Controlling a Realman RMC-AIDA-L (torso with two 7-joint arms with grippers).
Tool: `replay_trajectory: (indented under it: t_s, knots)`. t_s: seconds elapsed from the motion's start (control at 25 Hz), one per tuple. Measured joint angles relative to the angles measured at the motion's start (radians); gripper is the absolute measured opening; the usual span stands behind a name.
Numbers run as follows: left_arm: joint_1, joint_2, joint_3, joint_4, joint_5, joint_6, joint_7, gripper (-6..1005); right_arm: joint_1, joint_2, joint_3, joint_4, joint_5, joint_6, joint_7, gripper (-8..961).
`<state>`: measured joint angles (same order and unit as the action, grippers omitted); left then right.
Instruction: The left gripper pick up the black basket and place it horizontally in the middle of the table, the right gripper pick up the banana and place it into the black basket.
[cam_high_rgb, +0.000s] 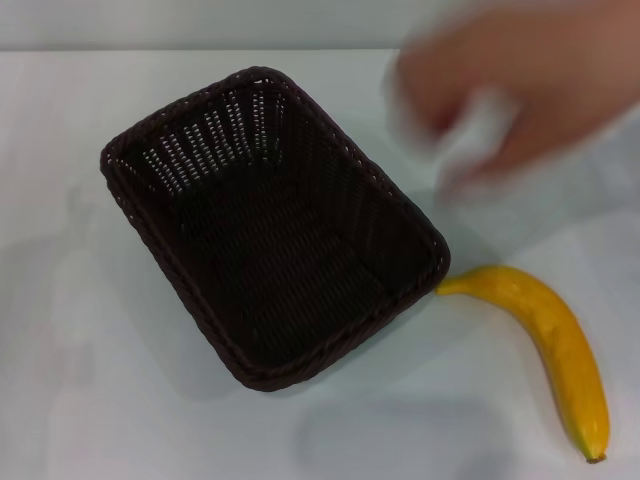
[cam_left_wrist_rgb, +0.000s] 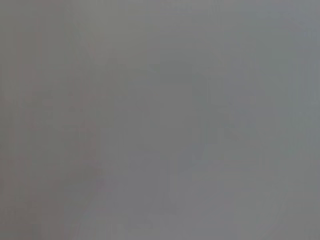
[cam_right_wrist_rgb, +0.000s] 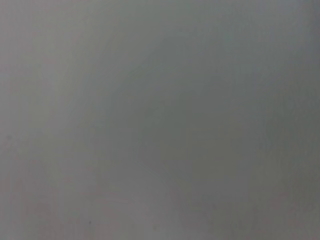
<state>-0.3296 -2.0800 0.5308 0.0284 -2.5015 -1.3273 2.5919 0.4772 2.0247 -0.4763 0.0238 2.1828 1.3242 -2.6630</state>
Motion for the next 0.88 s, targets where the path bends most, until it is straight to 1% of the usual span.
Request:
replay_trajectory:
  t_s: [0.88]
  knots:
    - [-0.013,-0.007,0.000,-0.006,-0.028,-0.011,-0.006,880,0.003,-0.006,0.001,-0.015,0.000,0.016,0.010,872]
